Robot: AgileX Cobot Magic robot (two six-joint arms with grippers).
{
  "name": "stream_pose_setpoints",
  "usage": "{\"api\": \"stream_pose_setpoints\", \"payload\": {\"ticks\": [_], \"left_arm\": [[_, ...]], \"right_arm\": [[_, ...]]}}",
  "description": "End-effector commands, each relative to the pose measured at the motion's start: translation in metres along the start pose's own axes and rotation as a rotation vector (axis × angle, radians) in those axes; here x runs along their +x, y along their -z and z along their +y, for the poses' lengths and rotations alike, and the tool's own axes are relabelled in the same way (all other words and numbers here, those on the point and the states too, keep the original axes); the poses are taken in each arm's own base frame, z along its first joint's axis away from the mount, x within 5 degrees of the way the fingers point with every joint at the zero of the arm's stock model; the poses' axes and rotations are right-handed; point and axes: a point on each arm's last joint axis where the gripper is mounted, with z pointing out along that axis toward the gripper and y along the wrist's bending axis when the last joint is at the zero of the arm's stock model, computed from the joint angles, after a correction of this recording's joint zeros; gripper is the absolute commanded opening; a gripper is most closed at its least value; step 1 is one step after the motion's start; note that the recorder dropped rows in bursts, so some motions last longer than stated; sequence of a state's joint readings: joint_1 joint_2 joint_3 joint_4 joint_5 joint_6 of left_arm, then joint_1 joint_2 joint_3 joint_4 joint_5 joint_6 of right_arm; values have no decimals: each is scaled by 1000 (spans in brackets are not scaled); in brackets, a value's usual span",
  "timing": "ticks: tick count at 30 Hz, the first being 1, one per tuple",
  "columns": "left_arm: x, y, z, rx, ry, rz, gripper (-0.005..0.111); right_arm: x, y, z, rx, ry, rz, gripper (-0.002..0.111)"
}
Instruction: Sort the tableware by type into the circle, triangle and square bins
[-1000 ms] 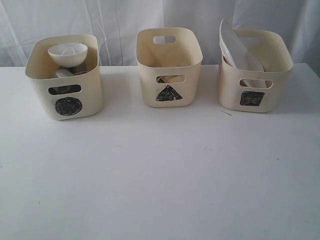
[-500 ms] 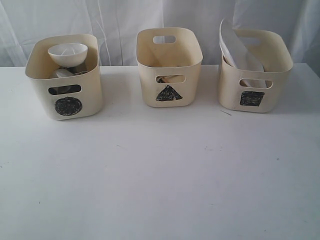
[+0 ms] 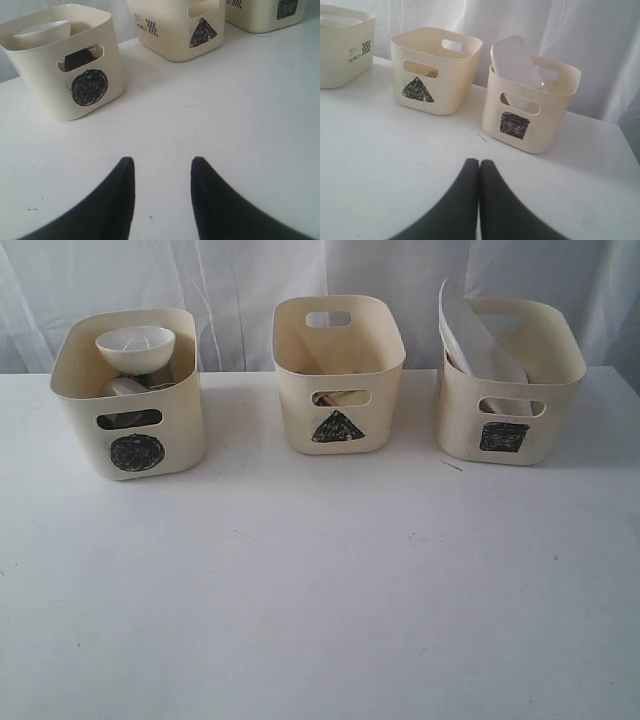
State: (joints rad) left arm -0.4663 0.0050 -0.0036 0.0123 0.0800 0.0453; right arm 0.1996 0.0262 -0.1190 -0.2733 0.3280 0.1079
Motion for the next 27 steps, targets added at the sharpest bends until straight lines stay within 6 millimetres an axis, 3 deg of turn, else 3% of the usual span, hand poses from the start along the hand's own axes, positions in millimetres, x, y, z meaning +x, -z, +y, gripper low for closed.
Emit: {"api": "stream_pose_setpoints", "payload": {"ticks": [1, 4, 27], "left_arm": [[1, 0, 0, 2, 12, -3, 43], [1, 0, 0, 2, 12, -3, 43], [1, 0, 0, 2, 12, -3, 43]], "right_arm": [[14, -6, 7, -39, 30, -38, 0], [16, -9, 10, -51, 14, -130, 0], [28, -7, 0, 127, -33, -3, 0]]}}
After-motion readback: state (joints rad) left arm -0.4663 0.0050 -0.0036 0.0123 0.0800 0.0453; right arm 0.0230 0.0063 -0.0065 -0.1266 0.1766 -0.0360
